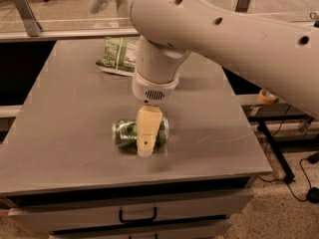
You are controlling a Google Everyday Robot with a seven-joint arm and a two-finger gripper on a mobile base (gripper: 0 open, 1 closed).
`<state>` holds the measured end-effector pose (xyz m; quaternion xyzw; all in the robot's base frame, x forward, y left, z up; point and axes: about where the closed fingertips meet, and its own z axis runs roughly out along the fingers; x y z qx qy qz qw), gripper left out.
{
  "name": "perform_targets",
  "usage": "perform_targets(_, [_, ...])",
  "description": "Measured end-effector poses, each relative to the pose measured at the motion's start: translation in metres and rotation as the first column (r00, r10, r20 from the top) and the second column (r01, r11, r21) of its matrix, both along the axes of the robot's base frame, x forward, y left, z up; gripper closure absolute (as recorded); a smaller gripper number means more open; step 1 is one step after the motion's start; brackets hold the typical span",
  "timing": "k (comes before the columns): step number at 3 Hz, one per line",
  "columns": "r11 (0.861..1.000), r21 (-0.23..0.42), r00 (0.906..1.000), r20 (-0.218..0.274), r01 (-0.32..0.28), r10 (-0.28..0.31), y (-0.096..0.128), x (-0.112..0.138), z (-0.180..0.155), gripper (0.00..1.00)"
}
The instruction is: Knock green can over
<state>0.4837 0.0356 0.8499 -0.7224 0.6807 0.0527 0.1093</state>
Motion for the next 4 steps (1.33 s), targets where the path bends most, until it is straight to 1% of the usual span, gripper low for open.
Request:
perform_targets(2, [1.000,0.023,0.9999,0.004,0.011,-0.011,-0.002,-0.001,0.001,0.00])
perform_targets(3, [0.992,0.125,0.9997,0.014,0.019,-0.021,-0.008,-0.002,0.014,0.00])
perform_targets(4, [0.940,0.339,0.9861,0.141,0.037,-0.089,-0.043,0.006,0.070,0.00])
